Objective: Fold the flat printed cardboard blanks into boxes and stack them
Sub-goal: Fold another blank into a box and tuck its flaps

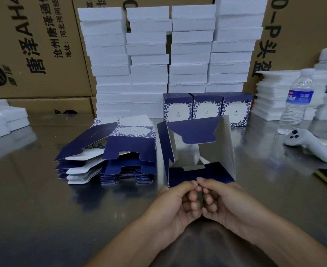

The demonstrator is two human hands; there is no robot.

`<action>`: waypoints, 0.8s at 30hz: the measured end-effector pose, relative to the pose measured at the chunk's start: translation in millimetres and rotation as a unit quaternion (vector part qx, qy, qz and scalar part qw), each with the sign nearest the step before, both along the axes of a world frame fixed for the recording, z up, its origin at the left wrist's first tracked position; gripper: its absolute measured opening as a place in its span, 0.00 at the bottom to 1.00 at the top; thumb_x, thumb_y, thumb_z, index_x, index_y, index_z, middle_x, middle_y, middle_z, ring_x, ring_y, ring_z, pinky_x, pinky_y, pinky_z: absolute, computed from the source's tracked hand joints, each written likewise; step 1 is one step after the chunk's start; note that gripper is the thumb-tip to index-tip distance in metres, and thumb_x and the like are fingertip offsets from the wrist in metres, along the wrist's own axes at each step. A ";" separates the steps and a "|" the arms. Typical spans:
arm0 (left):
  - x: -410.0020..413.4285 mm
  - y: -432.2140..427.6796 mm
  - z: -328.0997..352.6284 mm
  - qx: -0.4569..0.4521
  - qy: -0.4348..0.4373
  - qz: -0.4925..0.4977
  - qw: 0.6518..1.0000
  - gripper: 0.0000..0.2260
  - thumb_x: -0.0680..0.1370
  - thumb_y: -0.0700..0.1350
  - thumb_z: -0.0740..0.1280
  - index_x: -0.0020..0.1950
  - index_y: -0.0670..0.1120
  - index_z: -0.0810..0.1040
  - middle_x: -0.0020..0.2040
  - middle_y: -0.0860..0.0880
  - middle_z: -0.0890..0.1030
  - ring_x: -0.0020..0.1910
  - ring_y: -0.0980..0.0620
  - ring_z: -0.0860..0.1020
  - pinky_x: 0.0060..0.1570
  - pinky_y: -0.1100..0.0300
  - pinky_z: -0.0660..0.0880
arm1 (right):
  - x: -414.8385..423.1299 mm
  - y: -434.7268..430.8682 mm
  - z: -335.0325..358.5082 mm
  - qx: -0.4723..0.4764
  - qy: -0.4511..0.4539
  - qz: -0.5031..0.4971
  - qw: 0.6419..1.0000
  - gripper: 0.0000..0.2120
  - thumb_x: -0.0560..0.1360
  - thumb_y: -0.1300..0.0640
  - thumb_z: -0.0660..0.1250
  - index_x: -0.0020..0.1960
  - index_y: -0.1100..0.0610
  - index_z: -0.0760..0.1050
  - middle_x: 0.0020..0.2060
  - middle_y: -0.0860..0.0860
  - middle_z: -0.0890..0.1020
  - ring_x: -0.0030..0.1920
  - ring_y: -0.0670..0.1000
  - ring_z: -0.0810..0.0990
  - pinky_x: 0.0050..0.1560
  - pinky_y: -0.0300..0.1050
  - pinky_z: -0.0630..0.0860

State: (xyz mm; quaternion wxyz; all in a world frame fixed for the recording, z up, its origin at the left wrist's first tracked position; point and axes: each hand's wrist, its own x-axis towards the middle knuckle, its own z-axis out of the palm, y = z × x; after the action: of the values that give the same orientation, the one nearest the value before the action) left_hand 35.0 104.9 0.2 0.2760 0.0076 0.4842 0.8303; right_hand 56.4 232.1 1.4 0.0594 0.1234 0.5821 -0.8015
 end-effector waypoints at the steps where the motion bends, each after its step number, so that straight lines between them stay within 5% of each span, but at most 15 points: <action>1: -0.3 0.2 0.3 -0.002 -0.001 0.000 1.000 0.18 0.77 0.38 0.64 0.26 0.42 0.78 0.22 0.49 0.68 0.19 0.56 0.67 0.20 0.66 0.68 | -0.3 0.0 -0.1 -0.003 -0.001 -0.001 1.000 0.17 0.72 0.57 0.69 0.26 0.60 0.74 0.21 0.53 0.69 0.21 0.47 0.67 0.25 0.38 0.73; 14: -15.6 -11.0 4.3 -0.098 0.014 0.007 0.995 0.12 0.78 0.46 0.64 0.39 0.38 0.76 0.20 0.47 0.68 0.23 0.51 0.77 0.24 0.63 0.75 | -5.5 14.4 2.2 -0.008 -0.030 -0.032 0.999 0.18 0.75 0.56 0.67 0.28 0.57 0.68 0.21 0.50 0.64 0.20 0.45 0.61 0.23 0.38 0.71; 24: -21.7 -20.7 5.9 -0.138 0.045 0.005 0.989 0.13 0.79 0.47 0.63 0.38 0.41 0.73 0.18 0.51 0.62 0.19 0.54 0.71 0.21 0.65 0.71 | -5.9 18.7 5.7 -0.032 -0.032 -0.062 0.997 0.19 0.73 0.53 0.68 0.26 0.56 0.69 0.21 0.50 0.65 0.19 0.45 0.62 0.24 0.39 0.74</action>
State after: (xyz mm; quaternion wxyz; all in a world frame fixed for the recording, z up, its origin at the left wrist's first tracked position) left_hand 13.3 84.2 6.0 0.2481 0.0045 0.6061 0.7557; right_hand 50.6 250.8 7.1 0.0320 0.1827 0.5455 -0.8173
